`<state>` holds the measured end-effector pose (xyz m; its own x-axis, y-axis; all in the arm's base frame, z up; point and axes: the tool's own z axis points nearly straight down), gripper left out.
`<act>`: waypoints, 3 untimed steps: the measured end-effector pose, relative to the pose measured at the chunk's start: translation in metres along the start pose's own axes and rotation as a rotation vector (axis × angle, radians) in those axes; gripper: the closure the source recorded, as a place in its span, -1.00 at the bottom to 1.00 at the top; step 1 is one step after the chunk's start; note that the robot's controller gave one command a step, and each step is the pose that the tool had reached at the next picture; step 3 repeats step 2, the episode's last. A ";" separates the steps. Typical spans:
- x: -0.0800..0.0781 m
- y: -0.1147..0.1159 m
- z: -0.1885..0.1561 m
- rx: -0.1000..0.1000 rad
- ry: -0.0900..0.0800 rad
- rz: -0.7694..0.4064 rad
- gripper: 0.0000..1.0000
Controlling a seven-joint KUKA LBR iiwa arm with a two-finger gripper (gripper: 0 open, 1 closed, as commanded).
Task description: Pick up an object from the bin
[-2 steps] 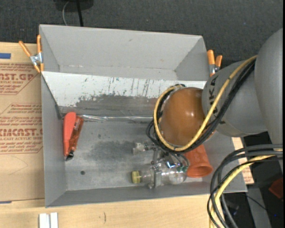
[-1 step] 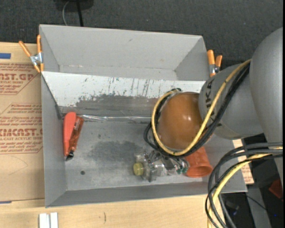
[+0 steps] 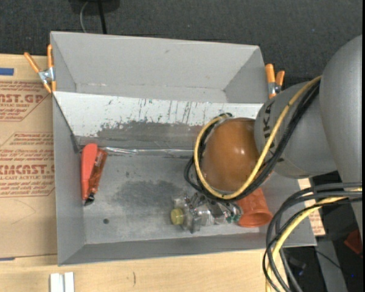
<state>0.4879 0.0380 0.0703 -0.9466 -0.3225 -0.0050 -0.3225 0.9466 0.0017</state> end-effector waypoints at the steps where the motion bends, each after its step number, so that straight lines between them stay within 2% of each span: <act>1: 0.003 -0.005 -0.044 -0.003 0.009 -0.007 1.00; 2: 0.003 -0.012 -0.105 -0.002 0.005 0.007 1.00; 3: 0.003 -0.012 -0.105 -0.002 0.005 0.007 1.00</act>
Offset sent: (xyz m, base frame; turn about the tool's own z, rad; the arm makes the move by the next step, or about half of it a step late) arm 0.0010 -0.0203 0.1509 0.0210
